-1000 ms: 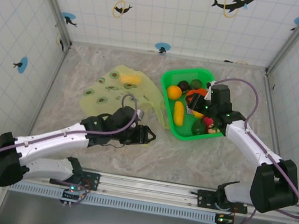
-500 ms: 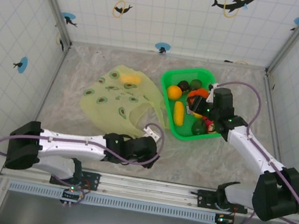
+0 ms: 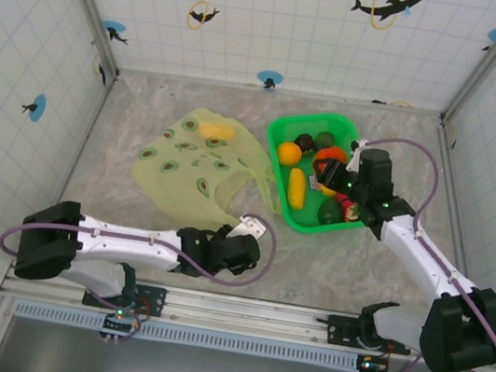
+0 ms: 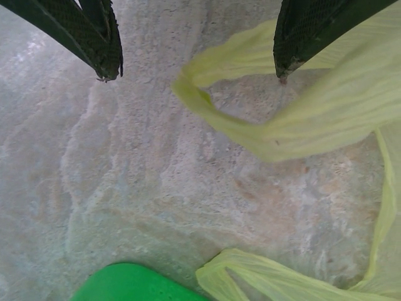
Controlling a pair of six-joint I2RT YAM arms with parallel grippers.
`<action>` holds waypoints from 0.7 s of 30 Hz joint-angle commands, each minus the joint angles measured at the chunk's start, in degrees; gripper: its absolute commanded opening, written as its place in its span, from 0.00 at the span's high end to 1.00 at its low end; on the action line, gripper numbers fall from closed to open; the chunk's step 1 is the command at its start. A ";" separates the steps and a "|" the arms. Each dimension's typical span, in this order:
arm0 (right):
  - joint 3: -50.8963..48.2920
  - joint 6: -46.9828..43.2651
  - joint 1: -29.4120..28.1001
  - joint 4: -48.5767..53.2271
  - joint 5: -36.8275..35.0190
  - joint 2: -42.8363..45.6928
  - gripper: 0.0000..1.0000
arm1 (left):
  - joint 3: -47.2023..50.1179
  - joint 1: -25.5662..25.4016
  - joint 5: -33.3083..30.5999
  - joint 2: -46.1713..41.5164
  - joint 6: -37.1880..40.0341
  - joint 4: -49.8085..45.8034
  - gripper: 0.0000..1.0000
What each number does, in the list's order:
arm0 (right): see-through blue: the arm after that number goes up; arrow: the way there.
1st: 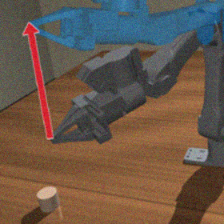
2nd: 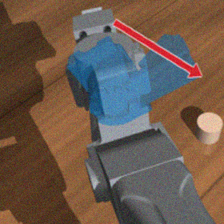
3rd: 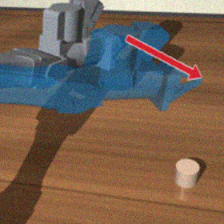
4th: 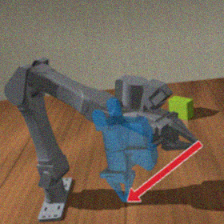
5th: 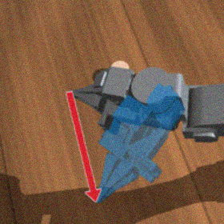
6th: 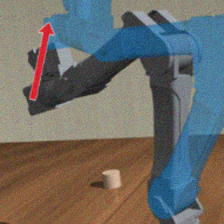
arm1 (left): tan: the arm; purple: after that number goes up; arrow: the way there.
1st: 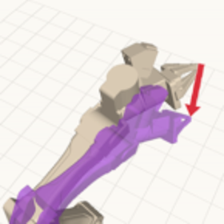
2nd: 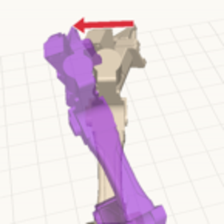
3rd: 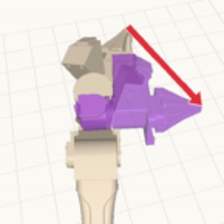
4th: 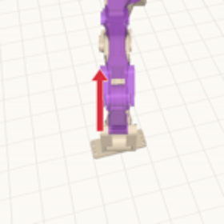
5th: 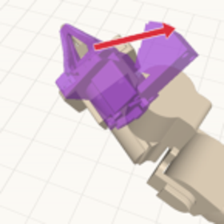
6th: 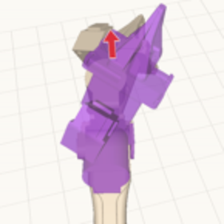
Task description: Place the fake fruits into the plastic bag and tie a complex knot
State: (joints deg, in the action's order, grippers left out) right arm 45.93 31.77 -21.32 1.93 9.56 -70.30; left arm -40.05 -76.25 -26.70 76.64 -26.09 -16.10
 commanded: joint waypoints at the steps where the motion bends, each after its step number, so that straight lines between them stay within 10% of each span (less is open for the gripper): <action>1: -0.93 1.05 0.23 -4.02 1.49 0.10 0.49 | 0.21 -0.39 -4.05 1.19 2.72 2.12 0.35; 9: -1.14 2.33 0.22 -5.69 2.78 -1.01 0.50 | -0.18 -0.39 -10.01 4.24 5.85 10.99 0.48; 14: -0.69 2.16 0.23 -5.45 2.75 -0.57 0.52 | 2.62 -0.39 -13.92 -0.01 5.72 14.21 0.99; 21: 1.22 -3.26 -4.27 -5.54 6.70 -0.36 0.55 | 4.27 -0.06 -14.23 -17.13 1.54 8.18 1.00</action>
State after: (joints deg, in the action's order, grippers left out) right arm 45.76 31.99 -22.70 -1.32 13.52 -70.72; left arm -36.42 -76.25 -38.50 66.11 -21.93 -5.45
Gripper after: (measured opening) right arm 0.649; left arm 0.047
